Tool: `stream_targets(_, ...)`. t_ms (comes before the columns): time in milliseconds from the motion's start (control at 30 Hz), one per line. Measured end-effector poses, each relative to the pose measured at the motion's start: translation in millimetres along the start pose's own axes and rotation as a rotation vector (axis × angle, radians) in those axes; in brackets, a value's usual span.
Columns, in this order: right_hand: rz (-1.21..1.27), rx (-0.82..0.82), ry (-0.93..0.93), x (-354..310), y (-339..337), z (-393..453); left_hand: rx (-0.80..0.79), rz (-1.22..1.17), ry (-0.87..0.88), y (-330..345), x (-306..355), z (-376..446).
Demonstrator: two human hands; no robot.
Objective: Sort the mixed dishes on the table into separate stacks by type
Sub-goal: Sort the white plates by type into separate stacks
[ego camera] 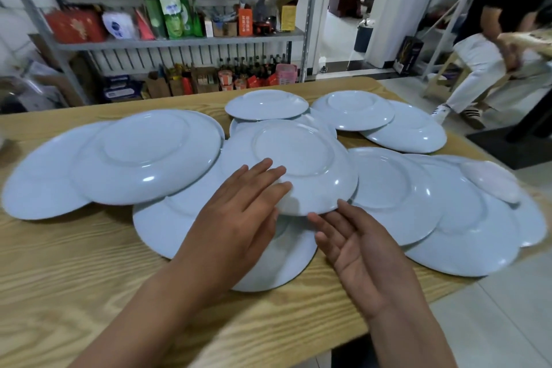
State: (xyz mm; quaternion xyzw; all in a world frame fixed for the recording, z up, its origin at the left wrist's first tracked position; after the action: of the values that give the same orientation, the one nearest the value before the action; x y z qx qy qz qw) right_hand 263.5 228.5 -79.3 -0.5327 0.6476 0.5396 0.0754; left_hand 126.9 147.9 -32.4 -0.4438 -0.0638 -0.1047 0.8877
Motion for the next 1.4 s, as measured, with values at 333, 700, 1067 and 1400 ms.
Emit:
stream_targets(333, -0.116, -0.101, -0.151, -6, 22, 2, 0.024, -0.009, -0.025, -5, -2, 1)
stream_targets(700, -0.278, -0.184, -0.351, -48, 43, -26, 0.211, -0.144, -0.077, -49, 7, 13)
stream_targets(1067, -0.843, -0.398, -0.861, -48, 155, -92, 0.407, 0.145, -0.215, -183, 12, -29)
stream_targets(1400, -1.438, -0.695, -1.692, 51, 259, -125, 0.454, 0.588, -0.372, -264, -8, -120)
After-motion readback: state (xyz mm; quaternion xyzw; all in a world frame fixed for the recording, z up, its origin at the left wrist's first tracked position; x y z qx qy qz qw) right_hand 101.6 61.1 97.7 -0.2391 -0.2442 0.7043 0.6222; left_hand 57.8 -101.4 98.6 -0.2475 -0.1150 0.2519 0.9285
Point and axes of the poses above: each hand's wrist, its own z-axis towards the middle knuckle, its own y-axis out of the palm, x = y × z, the point moved 6 cm from there along z, towards the middle knuckle, and after that the axes turned 2 degrees about -y, right-handed, at the moved point
